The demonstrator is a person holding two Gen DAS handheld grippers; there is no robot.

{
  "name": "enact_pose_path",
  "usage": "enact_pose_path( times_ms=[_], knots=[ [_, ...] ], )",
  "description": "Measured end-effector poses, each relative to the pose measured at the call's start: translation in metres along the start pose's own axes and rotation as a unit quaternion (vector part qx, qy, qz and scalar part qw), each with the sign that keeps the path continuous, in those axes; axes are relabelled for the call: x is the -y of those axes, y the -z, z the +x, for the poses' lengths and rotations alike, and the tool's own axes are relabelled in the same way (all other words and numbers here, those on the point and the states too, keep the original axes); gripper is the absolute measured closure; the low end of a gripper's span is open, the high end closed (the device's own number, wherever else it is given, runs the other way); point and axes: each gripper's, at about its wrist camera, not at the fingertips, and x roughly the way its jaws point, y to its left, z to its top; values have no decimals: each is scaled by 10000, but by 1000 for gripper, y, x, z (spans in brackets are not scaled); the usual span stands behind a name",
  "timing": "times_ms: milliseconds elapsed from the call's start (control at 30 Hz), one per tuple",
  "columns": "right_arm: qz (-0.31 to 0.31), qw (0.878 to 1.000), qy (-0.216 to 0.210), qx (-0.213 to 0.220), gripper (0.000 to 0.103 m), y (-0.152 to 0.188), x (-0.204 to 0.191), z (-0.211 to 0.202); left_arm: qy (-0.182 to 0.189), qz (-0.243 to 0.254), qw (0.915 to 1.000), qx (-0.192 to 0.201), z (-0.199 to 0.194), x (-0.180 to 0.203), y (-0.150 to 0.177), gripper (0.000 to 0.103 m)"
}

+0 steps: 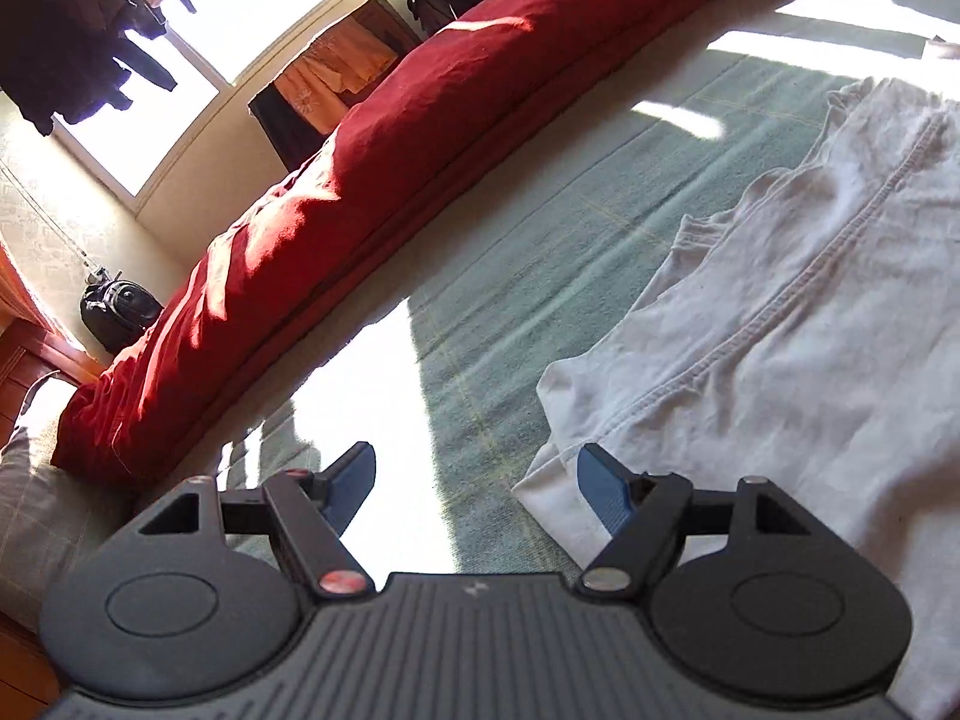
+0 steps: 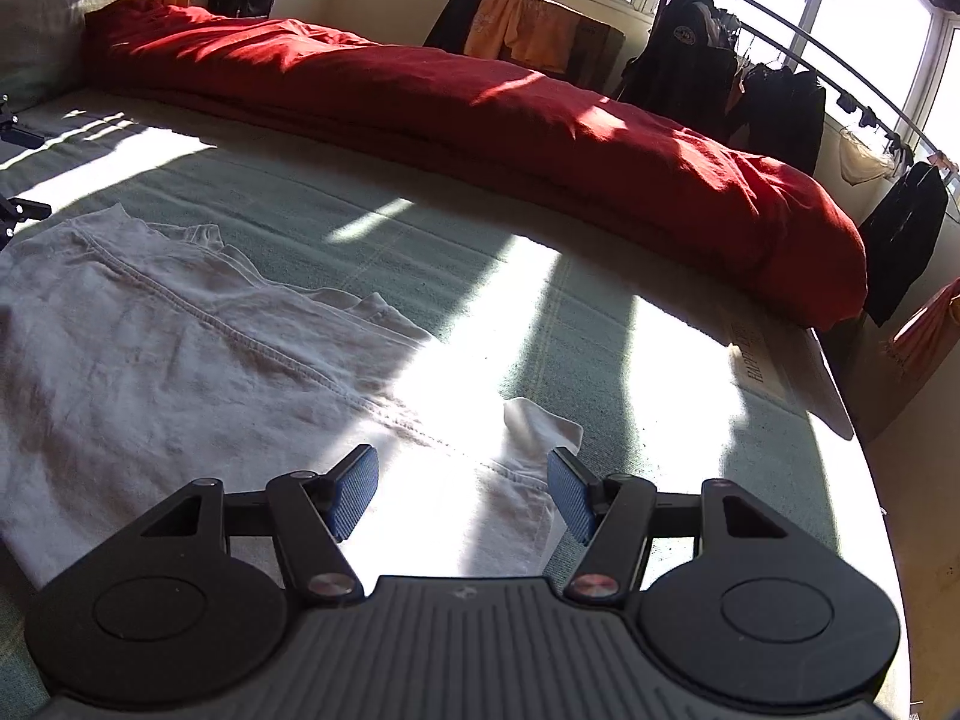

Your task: Fold clothes

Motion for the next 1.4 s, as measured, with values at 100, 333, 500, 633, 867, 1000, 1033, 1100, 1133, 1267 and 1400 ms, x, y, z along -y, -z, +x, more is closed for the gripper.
enact_pose_path(
  times_ms=[100,333,500,633,867,1000,1033,1100,1133,1267,1400],
  knots=[
    [25,9999,-136,-81,36,4,1,-4,703,-313,9970,127,-23,-6,10,27],
    [343,9955,-819,-322,53,20,9,-25,2101,-2433,9454,-543,-42,-38,48,60],
    [1208,9853,-1116,-469,69,50,30,-42,2486,-3516,9009,-542,-53,-46,91,66],
    [1907,9727,-1221,-501,68,79,47,-54,2485,-3374,9069,-451,-63,-27,108,66],
    [2601,9532,-1469,-461,68,109,58,-62,2480,-2843,9261,-58,-77,-4,114,60],
    [2681,9494,-1594,-369,68,113,52,-57,2510,-2977,9210,-25,-73,-5,118,60],
    [2701,9484,-1625,-345,68,113,51,-56,2553,-3051,9174,-33,-71,-7,118,62],
    [2777,9445,-1733,-283,68,114,49,-53,2694,-3259,9062,-94,-67,-11,120,69],
    [2833,9417,-1798,-271,68,114,50,-52,2722,-3351,9019,-149,-65,-13,121,80],
    [2903,9392,-1787,-416,98,113,47,-45,2739,-3689,8877,-286,-64,-21,129,95],
    [2806,9446,-1616,-540,101,114,50,-49,2775,-3652,8872,-495,-61,-25,138,96]
  ],
)
